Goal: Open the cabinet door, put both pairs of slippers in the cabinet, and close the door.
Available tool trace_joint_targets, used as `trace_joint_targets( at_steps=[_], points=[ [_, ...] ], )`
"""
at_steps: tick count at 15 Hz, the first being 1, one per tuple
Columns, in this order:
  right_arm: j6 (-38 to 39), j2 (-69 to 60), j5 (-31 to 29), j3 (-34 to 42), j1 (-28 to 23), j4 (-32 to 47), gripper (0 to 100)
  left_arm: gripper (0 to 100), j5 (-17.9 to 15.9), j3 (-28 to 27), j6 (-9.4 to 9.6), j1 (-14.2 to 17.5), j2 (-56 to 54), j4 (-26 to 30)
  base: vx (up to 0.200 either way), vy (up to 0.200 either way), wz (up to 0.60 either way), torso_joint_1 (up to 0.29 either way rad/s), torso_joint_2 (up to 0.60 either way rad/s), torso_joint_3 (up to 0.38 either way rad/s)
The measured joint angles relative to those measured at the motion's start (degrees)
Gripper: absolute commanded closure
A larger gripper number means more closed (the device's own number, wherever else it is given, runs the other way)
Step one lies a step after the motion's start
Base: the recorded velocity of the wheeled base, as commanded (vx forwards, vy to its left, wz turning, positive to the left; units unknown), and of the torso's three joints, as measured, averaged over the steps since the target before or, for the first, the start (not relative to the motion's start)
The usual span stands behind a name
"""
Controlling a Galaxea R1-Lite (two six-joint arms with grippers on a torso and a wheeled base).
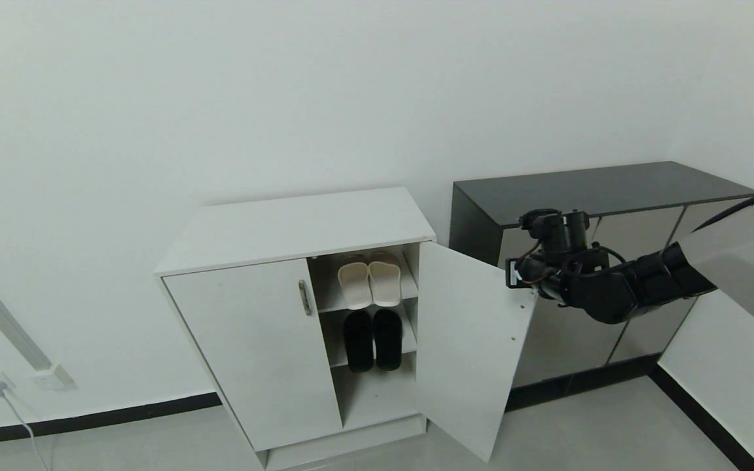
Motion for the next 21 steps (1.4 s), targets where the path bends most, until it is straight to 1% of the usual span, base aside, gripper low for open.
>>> trace_joint_targets(
  at_steps=[5, 14, 18, 21],
  points=[
    [0.0, 2.5, 0.0, -2.6, -0.9, 0.3, 100, 100, 0.0, 0.0, -0.02, 0.0, 0.0, 0.0, 0.000, 0.000, 0.00, 0.000, 0.00, 0.000],
    [0.0, 3.4, -0.1, -2.7, -1.0, 2.2, 100, 100, 0.0, 0.0, 0.06, 0.0, 0.0, 0.0, 0.000, 0.000, 0.00, 0.000, 0.00, 0.000],
    [0.0, 2.8, -0.2, -1.0, 0.0, 2.2, 100, 100, 0.0, 0.0, 0.00, 0.0, 0.0, 0.0, 0.000, 0.000, 0.00, 0.000, 0.00, 0.000],
    [0.1, 1.0, -0.2, 2.3, 2.6, 2.1, 100, 100, 0.0, 0.0, -0.02, 0.0, 0.0, 0.0, 0.000, 0.000, 0.00, 0.000, 0.00, 0.000]
  ],
)
